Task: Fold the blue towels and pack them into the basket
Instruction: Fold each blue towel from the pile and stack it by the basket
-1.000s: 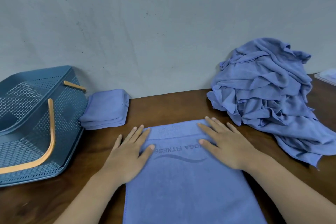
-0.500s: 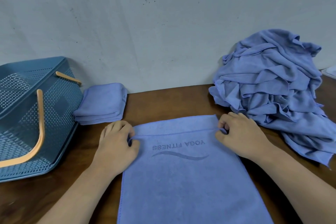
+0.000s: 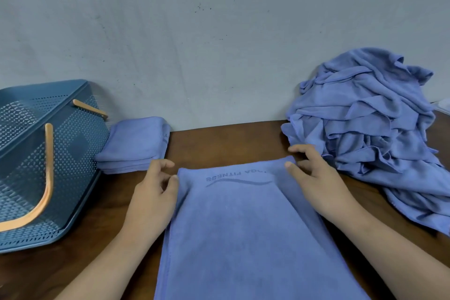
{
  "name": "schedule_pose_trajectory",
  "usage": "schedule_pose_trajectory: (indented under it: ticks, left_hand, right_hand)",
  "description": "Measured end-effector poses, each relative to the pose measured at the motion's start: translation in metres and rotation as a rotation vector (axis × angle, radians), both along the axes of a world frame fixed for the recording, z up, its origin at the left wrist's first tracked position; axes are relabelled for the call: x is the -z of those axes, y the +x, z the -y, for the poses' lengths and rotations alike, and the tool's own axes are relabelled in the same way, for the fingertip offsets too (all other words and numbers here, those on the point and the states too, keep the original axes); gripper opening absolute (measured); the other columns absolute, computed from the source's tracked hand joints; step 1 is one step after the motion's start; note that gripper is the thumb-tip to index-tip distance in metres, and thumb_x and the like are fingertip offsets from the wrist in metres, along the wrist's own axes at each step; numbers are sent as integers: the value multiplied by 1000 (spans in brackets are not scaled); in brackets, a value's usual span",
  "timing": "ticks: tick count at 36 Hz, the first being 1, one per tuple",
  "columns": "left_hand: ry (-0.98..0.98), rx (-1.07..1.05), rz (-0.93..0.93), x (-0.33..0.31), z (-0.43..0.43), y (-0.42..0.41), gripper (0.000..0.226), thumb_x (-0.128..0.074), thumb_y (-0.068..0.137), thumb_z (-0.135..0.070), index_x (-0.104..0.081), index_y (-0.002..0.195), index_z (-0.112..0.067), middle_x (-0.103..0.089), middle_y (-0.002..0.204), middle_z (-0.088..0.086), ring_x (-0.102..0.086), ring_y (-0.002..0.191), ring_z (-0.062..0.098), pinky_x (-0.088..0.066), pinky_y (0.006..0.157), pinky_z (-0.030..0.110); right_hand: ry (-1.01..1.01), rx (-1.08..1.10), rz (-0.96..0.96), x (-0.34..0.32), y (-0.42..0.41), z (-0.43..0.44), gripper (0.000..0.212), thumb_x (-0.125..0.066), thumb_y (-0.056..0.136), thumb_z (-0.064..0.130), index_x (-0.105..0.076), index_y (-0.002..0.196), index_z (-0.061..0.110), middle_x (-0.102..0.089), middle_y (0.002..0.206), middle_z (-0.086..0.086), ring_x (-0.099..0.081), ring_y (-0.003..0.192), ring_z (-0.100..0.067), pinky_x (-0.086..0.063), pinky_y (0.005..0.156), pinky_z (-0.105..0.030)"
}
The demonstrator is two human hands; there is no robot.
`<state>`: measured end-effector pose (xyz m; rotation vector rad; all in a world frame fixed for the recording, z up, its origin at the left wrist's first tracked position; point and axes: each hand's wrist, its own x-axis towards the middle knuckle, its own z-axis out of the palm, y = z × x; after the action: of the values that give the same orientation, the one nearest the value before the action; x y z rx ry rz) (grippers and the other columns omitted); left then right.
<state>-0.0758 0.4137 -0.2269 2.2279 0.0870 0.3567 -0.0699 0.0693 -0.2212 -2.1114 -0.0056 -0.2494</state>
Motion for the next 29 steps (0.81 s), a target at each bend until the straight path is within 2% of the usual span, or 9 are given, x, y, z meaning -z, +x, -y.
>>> schedule_pose_trajectory:
  ticks: [4,8,11,14,18,21,23,26,29]
  left_hand:
    - [60,93,-11,-3,5,-2,21,-66,100,-26,-57,111,-42,-68,85,-20,-64,70,7,-47,63,30]
    - [116,116,5,3,3,2,13,-70,98,-26,-64,100,-37,-62,72,-11,-54,58,9,-45,58,28]
    - [-30,104,15,2,3,-1,16,-68,96,-11,-69,90,-25,-53,57,-9,-39,49,8,-33,50,19]
    - [-149,48,71,-4,3,-6,17,-60,97,-6,-65,87,-19,-54,63,2,-38,52,10,-31,48,20]
    - [-128,7,78,-7,1,-5,17,-56,98,-10,-64,89,-22,-64,79,-2,-45,57,9,-36,52,18]
    - [-64,18,36,-6,1,-3,18,-59,99,-14,-67,94,-28,-68,80,-9,-49,55,9,-39,52,19]
    - [-6,43,1,-6,1,-3,13,-62,100,-21,-66,99,-34,-68,80,-13,-54,57,9,-44,57,26]
    - [88,69,-46,-11,2,-4,18,-66,98,-25,-62,107,-40,-65,79,-13,-59,62,10,-46,60,29]
    - [76,84,-102,-21,2,-8,28,-71,96,-26,-60,113,-46,-67,83,-8,-64,72,10,-53,68,32]
  right_hand:
    - [-68,-18,-44,6,0,4,22,-63,96,12,-66,100,33,-45,55,13,-37,50,-8,-35,49,-18]
    - [-68,-9,-64,8,2,5,27,-63,95,8,-70,98,34,-47,53,13,-37,46,-6,-36,47,-18]
    - [-67,0,-63,8,3,4,28,-63,95,8,-70,101,35,-47,49,14,-38,44,-6,-35,46,-18]
    - [-74,8,-63,8,3,3,31,-62,96,7,-71,108,35,-48,49,14,-40,43,-7,-36,46,-17]
    - [-112,7,-41,8,2,0,36,-60,97,6,-70,119,32,-54,67,13,-51,52,-1,-39,53,-12]
    - [-153,3,-28,5,-1,-4,35,-59,98,6,-69,120,31,-56,80,20,-56,71,12,-40,64,-7]
    - [-217,5,-27,6,-1,-6,35,-60,98,9,-69,126,27,-62,100,21,-59,87,11,-40,72,-7]
    - [-356,12,12,10,-3,-8,34,-60,99,18,-68,131,27,-64,129,17,-64,109,-6,-51,89,-27]
    - [-473,35,54,7,-7,-10,35,-58,100,24,-67,134,29,-62,136,16,-66,110,-14,-55,83,-38]
